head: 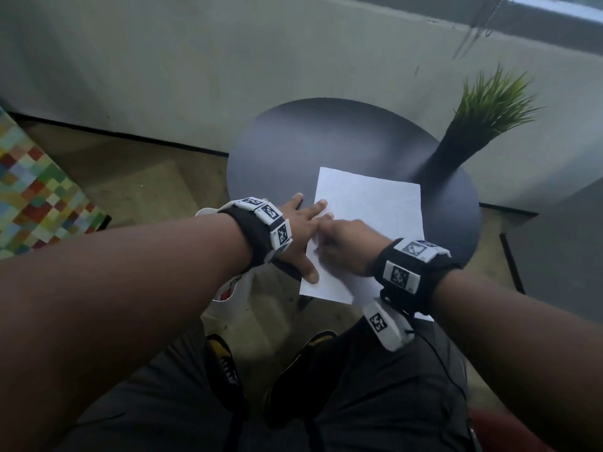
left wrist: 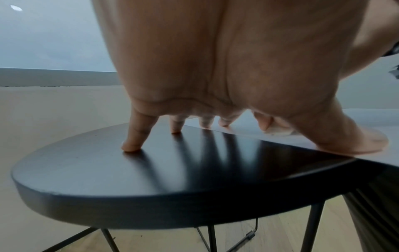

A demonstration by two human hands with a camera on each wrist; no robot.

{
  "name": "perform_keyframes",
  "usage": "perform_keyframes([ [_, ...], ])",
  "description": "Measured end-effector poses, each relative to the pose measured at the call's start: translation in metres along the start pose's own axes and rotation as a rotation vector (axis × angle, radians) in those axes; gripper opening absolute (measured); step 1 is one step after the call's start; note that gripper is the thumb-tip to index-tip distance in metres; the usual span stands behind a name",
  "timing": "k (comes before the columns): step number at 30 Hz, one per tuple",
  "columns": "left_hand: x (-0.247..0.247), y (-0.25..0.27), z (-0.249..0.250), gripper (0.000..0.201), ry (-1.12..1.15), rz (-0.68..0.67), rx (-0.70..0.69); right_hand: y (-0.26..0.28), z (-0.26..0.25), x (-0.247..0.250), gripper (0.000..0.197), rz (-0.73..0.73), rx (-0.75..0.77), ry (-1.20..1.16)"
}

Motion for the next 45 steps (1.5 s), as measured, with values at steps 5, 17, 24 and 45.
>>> perform_keyframes([
  [5,0.004,0.004,0.004,0.125,-0.007,-0.028,0.001,-0.019,0.038,0.025,0.008,0.176,-0.271,-0.066],
  [17,0.005,0.003,0.005,0.124,-0.014,-0.014,-0.004,-0.01,0.028,0.013,0.012,0.186,-0.174,-0.026],
  [24,0.007,-0.001,0.005,0.121,-0.068,-0.038,-0.005,-0.006,0.056,0.024,0.009,0.201,-0.258,-0.053],
  [45,0.001,-0.009,0.01,0.125,-0.003,-0.002,0.02,0.03,0.012,-0.003,0.015,-0.004,0.082,0.062],
])
Point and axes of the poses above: each hand's wrist, its own y-axis away from the middle knuckle, its own x-axis out of the back of the hand, z = x × y, the point moved 3 cm from there along -y, towards the middle knuckle, and after that the axes turned 8 degrees about -x, right-handed, at the moved point
